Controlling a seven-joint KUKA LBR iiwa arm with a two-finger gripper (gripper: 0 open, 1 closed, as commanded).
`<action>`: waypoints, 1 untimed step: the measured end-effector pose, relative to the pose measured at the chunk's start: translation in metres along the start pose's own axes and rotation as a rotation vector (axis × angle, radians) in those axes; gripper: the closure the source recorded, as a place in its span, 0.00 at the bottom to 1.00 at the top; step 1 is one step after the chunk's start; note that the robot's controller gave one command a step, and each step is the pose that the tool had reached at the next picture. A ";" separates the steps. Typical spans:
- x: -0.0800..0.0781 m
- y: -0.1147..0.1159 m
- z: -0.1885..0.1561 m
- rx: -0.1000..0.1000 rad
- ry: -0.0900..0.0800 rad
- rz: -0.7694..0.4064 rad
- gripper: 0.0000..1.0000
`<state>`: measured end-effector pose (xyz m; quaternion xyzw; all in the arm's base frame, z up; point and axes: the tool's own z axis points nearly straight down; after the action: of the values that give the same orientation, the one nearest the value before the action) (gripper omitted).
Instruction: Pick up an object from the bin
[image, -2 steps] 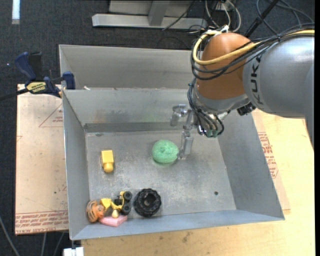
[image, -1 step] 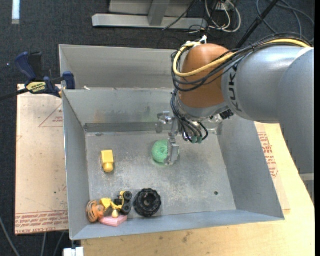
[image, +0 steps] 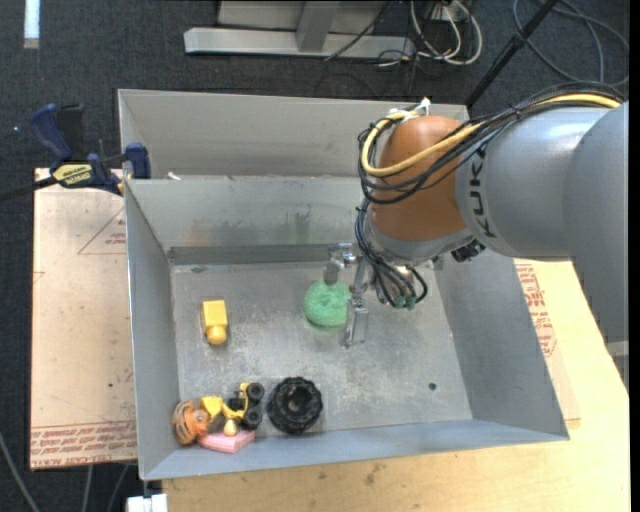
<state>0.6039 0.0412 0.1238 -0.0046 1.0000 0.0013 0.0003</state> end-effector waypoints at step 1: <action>-0.038 0.004 0.046 0.002 -0.007 -0.283 1.00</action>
Offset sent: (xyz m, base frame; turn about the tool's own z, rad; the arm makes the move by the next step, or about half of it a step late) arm 0.0000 0.0000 0.0000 0.0000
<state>0.6418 0.0456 0.0779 -0.1458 0.9893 0.0004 0.0038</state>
